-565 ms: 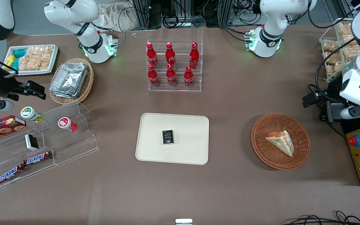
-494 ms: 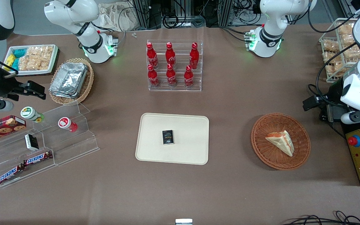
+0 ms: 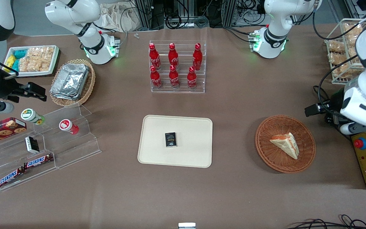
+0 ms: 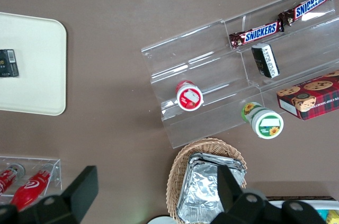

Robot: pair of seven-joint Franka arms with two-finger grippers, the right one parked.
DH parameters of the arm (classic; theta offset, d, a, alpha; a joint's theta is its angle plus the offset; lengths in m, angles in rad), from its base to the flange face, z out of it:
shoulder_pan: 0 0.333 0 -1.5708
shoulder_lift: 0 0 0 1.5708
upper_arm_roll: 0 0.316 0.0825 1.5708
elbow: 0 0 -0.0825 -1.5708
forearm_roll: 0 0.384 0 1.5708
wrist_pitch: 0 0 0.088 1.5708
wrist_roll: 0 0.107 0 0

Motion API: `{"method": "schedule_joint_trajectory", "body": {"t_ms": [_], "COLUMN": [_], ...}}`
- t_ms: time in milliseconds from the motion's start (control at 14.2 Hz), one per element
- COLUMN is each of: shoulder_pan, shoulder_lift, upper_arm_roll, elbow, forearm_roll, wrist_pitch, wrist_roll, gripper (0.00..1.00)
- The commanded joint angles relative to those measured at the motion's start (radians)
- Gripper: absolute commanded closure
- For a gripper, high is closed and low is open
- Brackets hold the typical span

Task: Place sandwich from basket to tray
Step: 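Move the left gripper down over the wrapped sandwich in the wicker basket, then close the left gripper on the sandwich's wrapped edge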

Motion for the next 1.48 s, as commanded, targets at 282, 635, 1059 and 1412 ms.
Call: {"method": "schedule_joint_trajectory", "body": {"t_ms": [282, 635, 1059, 1412], "shoulder_pan": [0.029, 0.027, 0.029, 0.03], "shoulder_lift": [0.013, 0.102, 0.194, 0.257], "upper_arm_roll": [-0.005, -0.005, -0.005, -0.004], "elbow": [-0.3, -0.387, -0.441, -0.434], "forearm_roll": [-0.003, -0.011, -0.011, -0.012], "wrist_pitch": [0.385, 0.595, 0.728, 0.77], "wrist_roll": [-0.403, -0.493, -0.493, -0.494], "gripper": [0.0, 0.0, 0.0, 0.0]}}
